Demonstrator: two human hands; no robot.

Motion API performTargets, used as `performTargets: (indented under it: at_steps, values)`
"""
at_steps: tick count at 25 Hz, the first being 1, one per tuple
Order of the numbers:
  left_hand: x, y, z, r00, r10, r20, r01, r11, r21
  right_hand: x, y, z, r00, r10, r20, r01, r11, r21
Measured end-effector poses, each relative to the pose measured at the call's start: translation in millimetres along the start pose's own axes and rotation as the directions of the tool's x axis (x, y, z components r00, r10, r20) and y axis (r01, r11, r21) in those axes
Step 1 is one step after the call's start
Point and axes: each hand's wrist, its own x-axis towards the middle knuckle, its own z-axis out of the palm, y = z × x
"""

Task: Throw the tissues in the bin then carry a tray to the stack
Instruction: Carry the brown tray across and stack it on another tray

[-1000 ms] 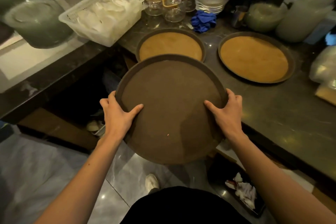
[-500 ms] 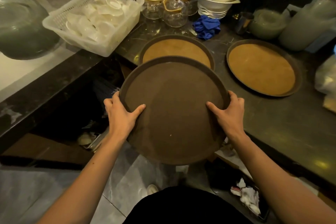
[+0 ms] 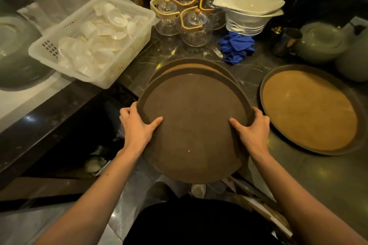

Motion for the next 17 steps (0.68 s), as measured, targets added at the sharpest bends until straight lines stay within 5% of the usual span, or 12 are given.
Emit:
performTargets:
  at_steps: [17]
  values:
    - [114.0, 9.3, 53.1, 0.987, 0.058, 0.150, -0.066, 0.997, 0.051, 66.3, -19.5, 37.2, 0.985, 0.162, -0.058, -0.165, 0.985, -0.057]
